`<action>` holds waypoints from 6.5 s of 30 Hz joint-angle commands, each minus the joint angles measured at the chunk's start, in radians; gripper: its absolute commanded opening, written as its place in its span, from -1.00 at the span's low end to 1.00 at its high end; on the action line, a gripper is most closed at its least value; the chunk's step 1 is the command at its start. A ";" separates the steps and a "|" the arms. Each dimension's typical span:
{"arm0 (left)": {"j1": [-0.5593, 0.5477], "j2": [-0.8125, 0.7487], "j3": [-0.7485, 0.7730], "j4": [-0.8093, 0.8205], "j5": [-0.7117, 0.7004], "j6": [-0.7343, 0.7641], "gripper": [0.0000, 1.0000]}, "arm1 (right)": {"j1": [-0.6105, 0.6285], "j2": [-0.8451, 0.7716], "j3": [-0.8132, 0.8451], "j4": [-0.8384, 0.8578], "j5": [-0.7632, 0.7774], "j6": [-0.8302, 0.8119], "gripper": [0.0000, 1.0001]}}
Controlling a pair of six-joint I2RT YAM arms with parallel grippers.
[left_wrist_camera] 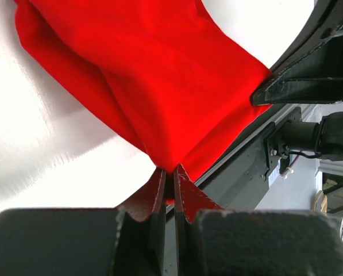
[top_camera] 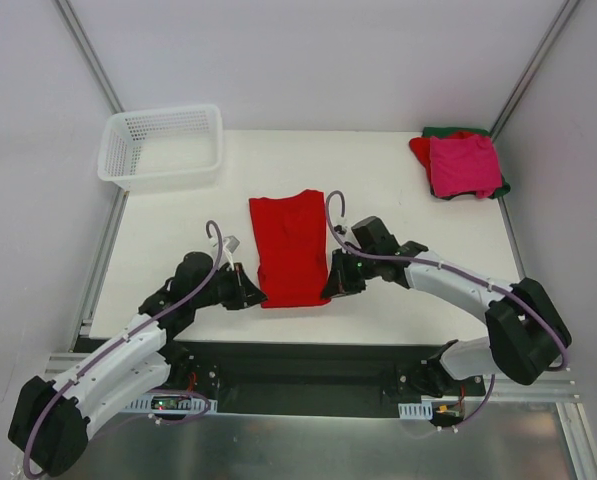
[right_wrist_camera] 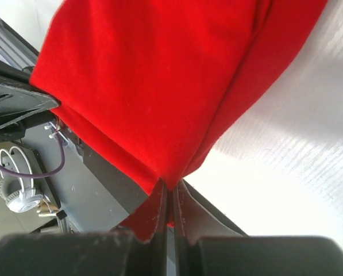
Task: Fold and stack the t-shirts
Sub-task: Grab one side of the 2/3 rectangular tshirt with both arms, then fold the long partially folded tshirt into a neat square, then put the neatly folded tshirt into the corner of the board with the right arm
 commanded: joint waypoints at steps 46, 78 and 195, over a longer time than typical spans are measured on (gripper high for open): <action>0.195 0.709 0.614 0.115 -0.075 0.283 -1.00 | -0.187 0.473 0.714 -0.183 0.011 -0.190 -0.98; 0.273 0.937 0.766 0.185 -0.038 0.295 -1.00 | -0.297 0.749 0.966 -0.135 -0.116 -0.187 -0.98; -0.162 1.126 0.609 0.171 0.177 0.112 -1.00 | -0.377 0.240 0.423 -0.089 0.026 -0.261 -0.97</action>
